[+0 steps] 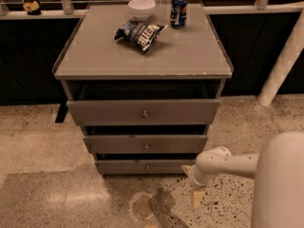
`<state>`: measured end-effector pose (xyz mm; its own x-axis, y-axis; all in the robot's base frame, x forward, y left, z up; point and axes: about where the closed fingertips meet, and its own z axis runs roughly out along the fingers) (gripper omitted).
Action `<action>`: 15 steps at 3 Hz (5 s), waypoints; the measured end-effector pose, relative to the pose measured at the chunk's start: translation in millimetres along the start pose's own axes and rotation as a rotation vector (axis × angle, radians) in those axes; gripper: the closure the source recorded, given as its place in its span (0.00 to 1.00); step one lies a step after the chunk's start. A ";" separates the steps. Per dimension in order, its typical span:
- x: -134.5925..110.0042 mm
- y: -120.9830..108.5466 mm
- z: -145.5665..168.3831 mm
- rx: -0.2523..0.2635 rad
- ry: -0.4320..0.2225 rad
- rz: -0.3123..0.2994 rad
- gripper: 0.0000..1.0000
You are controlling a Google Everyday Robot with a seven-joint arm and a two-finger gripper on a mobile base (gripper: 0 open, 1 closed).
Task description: Open bottom drawer
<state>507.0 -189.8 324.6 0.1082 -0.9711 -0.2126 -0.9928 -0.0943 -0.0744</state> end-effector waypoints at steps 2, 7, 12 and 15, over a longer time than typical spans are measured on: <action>10.2 -18.2 62.4 0.046 0.060 0.055 0.00; -4.3 -111.2 101.5 0.249 -0.031 0.054 0.00; 37.2 -150.9 198.2 0.231 0.026 0.204 0.00; 37.2 -150.8 198.3 0.231 0.026 0.204 0.42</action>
Offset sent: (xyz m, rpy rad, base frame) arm 0.0459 0.0132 -0.0857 -0.0676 -0.1045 -0.1469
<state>671.1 -168.2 134.7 -0.0965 -0.9705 -0.2210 -0.9553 0.1526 -0.2531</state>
